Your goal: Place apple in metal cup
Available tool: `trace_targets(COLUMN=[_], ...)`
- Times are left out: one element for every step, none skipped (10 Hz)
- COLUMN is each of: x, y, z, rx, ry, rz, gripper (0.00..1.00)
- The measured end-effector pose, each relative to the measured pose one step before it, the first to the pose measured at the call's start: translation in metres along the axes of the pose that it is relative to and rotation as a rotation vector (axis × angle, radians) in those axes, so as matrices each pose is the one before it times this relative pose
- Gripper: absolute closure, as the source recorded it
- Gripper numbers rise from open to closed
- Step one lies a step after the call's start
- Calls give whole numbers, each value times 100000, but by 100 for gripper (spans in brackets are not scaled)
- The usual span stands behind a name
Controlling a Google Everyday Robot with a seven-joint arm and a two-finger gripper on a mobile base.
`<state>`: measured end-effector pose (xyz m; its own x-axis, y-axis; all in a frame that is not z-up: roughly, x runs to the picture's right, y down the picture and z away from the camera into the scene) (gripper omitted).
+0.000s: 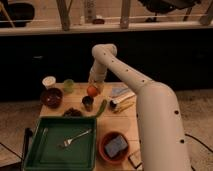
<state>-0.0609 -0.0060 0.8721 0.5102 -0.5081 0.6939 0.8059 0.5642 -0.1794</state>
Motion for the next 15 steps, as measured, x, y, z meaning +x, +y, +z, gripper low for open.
trace_targets(x=[19,-98,-164,-403,-380,-288,-255,-157,-118,-84,-169,-173,-192,-96,-37], y=[3,87,-130,-299,-156,-93,37,-28,48,12,-36,-105,-135,4,77], z=[-8,-165,-573,-213,263,315,341,225,291,375,221,271,211,178,41], rx=[33,-727,-558,-727,-557,-99,55,170,186,55,-362,-247,-246,-46,24], ry=[-28,726,1419,840,-39,-17,-299,-413,-1035,-1634,-1054,-879,-694,-577,-280], rz=[-53,-486,-878,-1330,-1034,-910,-839,-493,-356,-267,-338,-421,-502,-160,59], gripper=[97,100,100,100,100,100,100,100,99,90,81,72,62,50,40])
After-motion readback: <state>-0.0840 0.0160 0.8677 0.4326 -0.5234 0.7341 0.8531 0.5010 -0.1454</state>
